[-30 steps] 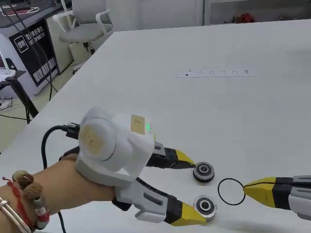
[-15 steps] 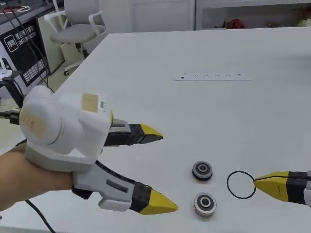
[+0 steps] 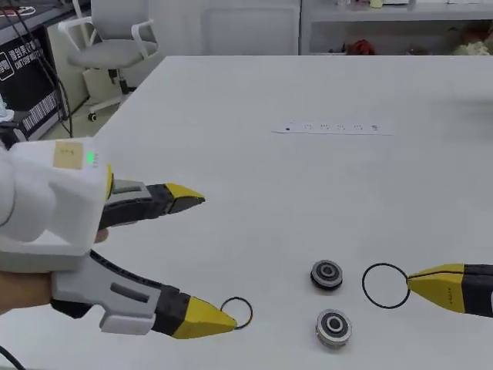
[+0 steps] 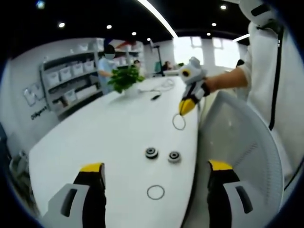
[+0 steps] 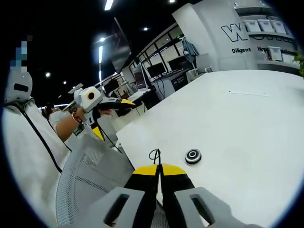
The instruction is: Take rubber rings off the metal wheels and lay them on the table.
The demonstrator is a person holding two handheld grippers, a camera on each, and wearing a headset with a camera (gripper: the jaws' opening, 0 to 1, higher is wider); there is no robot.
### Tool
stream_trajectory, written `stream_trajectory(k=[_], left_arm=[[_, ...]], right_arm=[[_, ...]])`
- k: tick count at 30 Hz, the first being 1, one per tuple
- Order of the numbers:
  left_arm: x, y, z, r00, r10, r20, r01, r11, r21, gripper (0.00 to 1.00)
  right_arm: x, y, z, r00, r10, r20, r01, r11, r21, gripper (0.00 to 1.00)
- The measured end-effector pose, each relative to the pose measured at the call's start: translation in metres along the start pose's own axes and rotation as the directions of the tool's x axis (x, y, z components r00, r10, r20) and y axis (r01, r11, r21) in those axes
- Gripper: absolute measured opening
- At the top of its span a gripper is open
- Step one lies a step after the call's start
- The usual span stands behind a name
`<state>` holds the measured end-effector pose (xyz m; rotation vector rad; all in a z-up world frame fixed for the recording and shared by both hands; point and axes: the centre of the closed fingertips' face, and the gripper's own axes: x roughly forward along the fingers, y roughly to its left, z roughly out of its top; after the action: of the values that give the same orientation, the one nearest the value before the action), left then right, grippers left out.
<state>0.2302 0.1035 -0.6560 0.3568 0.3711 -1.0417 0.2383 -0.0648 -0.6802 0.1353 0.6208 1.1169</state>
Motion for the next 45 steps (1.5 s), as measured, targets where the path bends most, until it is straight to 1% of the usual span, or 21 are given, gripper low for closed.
stream_trajectory(k=[2, 6, 9, 11, 16, 22, 25, 26, 29, 33, 36, 41, 45], left_arm=[[-0.005, 0.004, -0.002, 0.9999, 0.007, 0.009, -0.007, 1.0, -0.009, 0.91], [-0.017, 0.014, -0.011, 0.9995, 0.025, 0.018, -0.024, 1.0, -0.012, 0.92], [-0.026, 0.024, -0.017, 0.998, 0.047, 0.042, -0.045, 0.998, -0.04, 0.93], [-0.03, 0.028, -0.02, 0.9972, 0.054, 0.052, -0.052, 0.997, -0.048, 0.93], [-0.039, 0.038, -0.034, 0.9954, 0.067, 0.068, -0.063, 0.996, -0.071, 0.93], [-0.043, 0.043, -0.051, 0.9957, 0.063, 0.068, -0.057, 0.994, -0.088, 0.93], [-0.045, 0.043, -0.059, 0.9963, 0.05, 0.07, -0.044, 0.995, -0.093, 0.93], [-0.045, 0.043, -0.06, 0.9964, 0.05, 0.069, -0.043, 0.995, -0.093, 0.93], [-0.048, 0.044, -0.069, 0.9969, 0.048, 0.063, -0.042, 0.995, -0.093, 0.93], [-0.051, 0.044, -0.076, 0.9956, 0.045, 0.082, -0.035, 0.992, -0.121, 0.93], [-0.052, 0.043, -0.086, 0.9962, 0.039, 0.078, -0.029, 0.991, -0.131, 0.93], [-0.056, 0.047, -0.095, 0.9959, 0.038, 0.083, -0.025, 0.989, -0.146, 0.94], [-0.057, 0.053, -0.101, 0.9947, 0.043, 0.093, -0.028, 0.986, -0.162, 0.95]], right_arm=[[0.003, 0.003, 0.003, 1.0, -0.003, -0.001, 0.003, 1.0, -0.003, 0.0], [0.009, 0.007, 0.007, 0.9999, -0.012, -0.005, 0.012, 1.0, -0.008, 0.0], [0.016, 0.01, 0.01, 0.9995, -0.028, -0.013, 0.028, 1.0, -0.005, 0.0], [0.021, 0.014, 0.012, 0.9994, -0.031, -0.015, 0.03, 1.0, -0.003, 0.0], [0.037, 0.024, 0.015, 0.999, -0.031, -0.033, 0.03, 0.999, -0.011, 0.0], [0.056, 0.031, 0.017, 0.9981, -0.025, -0.057, 0.024, 1.0, -0.007, 0.0], [0.067, 0.034, 0.017, 0.9977, -0.018, -0.065, 0.018, 1.0, -0.001, 0.0], [0.072, 0.035, 0.016, 0.9974, -0.015, -0.071, 0.016, 1.0, 0.003, 0.0], [0.083, 0.038, 0.015, 0.9963, -0.011, -0.085, 0.012, 1.0, 0.006, 0.0], [0.098, 0.041, 0.012, 0.9943, -0.005, -0.107, 0.005, 1.0, 0.008, 0.0], [0.109, 0.042, 0.009, 0.9926, -0.004, -0.121, 0.006, 1.0, 0.017, 0.0], [0.123, 0.042, 0.005, 0.9892, -0.002, -0.147, 0.006, 1.0, 0.025, 0.0], [0.134, 0.04, -0.001, 0.9838, -0.007, -0.179, 0.012, 0.999, 0.03, 0.0]])
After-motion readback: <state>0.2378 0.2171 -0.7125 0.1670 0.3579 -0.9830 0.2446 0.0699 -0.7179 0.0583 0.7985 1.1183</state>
